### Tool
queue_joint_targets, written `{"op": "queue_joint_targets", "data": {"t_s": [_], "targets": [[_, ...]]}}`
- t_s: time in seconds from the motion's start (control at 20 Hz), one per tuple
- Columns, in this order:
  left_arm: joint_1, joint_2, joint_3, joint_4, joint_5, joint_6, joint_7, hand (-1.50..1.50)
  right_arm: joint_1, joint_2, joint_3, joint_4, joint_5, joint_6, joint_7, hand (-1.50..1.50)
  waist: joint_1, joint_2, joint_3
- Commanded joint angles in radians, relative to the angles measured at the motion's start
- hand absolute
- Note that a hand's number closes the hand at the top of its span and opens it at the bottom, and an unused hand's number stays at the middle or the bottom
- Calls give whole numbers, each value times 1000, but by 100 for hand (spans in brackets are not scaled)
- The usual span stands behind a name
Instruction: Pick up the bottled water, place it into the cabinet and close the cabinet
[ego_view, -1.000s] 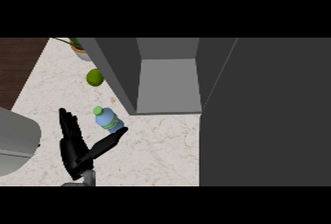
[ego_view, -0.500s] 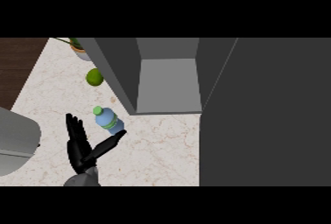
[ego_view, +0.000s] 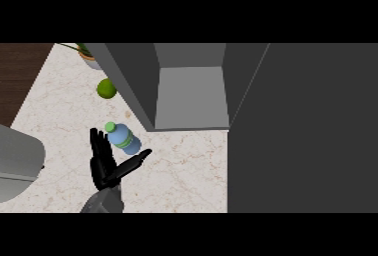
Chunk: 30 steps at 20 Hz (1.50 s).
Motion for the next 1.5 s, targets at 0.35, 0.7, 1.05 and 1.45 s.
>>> {"op": "queue_joint_targets", "data": {"t_s": [0.35, 0.7, 1.05, 1.45], "targets": [[-138, 0, 38, 299, 191, -170, -233, 150, 50, 8, 3, -69, -28, 20, -10, -150, -4, 1, 0], [-176, 5, 28, 333, 74, -288, -182, 150, 22, -15, -66, -52, -81, 23, 14, -150, 10, 0, 2], [-44, 67, -133, 238, -58, -516, -151, 150, 59, 8, -38, -78, -41, 17, -9, -150, 24, -7, 3], [24, 1, -224, 32, -33, -475, -33, 150, 42, 9, -67, -34, -94, 38, -15, -150, 30, -10, 4]]}}
